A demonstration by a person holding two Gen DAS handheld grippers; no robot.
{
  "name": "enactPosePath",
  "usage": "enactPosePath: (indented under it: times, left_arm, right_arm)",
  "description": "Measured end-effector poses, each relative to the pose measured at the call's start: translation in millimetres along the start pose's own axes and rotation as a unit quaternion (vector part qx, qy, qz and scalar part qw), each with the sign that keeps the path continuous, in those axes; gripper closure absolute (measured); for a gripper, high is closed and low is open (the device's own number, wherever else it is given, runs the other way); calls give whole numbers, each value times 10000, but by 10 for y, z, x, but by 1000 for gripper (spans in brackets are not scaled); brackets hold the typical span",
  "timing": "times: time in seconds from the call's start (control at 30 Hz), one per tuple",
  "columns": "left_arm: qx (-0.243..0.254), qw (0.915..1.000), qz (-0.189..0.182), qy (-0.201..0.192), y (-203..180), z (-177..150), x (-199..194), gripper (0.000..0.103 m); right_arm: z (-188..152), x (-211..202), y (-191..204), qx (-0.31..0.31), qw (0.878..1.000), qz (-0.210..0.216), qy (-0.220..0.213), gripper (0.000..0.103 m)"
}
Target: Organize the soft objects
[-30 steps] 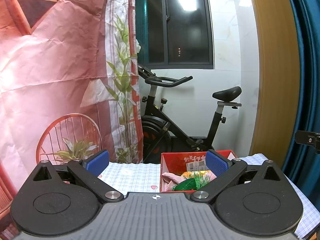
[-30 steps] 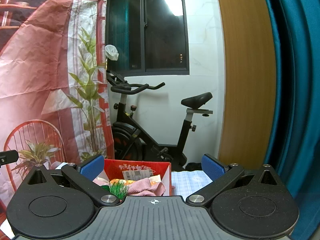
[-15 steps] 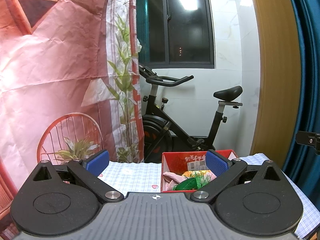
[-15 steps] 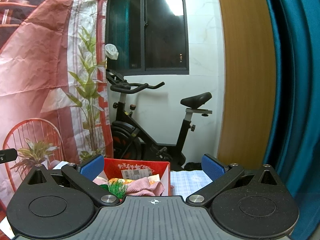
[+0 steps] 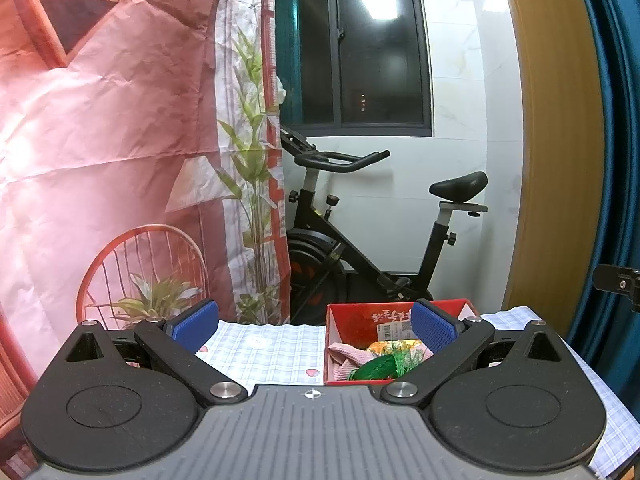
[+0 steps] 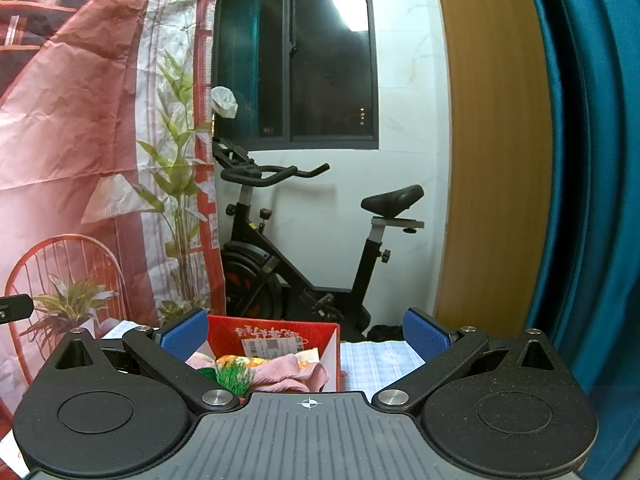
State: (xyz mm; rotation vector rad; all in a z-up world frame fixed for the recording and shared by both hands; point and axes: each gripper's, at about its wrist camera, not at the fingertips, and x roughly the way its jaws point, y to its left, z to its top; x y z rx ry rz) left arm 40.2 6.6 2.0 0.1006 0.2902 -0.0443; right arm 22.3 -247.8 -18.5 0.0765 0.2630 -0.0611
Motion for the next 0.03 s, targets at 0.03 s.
enactPosePath:
  times: [0.03]
  left_arm:
    - [-1,10000,0,5,-1,0,0,0]
  right_arm:
    - [5,2,5,-5,10000,5,2,0]
